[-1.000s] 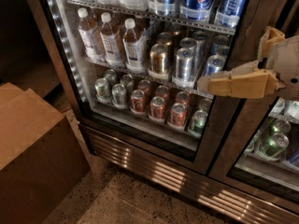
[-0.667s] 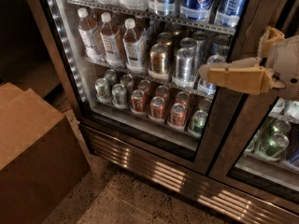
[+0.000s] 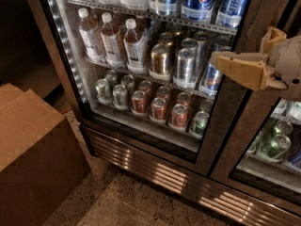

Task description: Open left fridge door

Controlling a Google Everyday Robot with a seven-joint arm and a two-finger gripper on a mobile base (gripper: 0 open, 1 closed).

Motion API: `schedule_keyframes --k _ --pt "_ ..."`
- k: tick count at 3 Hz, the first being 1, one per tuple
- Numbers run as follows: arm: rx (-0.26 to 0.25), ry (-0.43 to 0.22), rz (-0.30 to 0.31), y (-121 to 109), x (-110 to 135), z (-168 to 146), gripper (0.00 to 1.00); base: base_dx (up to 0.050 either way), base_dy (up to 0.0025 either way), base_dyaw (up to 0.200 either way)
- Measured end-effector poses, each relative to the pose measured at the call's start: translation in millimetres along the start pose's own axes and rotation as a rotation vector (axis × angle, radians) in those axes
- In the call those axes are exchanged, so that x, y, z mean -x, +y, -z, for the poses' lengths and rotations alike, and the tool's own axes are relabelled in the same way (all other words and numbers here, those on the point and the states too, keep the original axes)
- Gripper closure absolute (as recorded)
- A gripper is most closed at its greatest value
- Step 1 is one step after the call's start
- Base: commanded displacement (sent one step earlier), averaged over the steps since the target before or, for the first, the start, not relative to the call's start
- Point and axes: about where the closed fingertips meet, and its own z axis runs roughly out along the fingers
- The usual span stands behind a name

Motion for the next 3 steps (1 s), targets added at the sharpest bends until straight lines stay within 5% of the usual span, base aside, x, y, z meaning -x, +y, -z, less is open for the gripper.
schedule_keyframes --k 3 --pt "0.0 0.0 0.0 0.0 0.0 0.0 1.0 -0.05 -0.00001 0.0"
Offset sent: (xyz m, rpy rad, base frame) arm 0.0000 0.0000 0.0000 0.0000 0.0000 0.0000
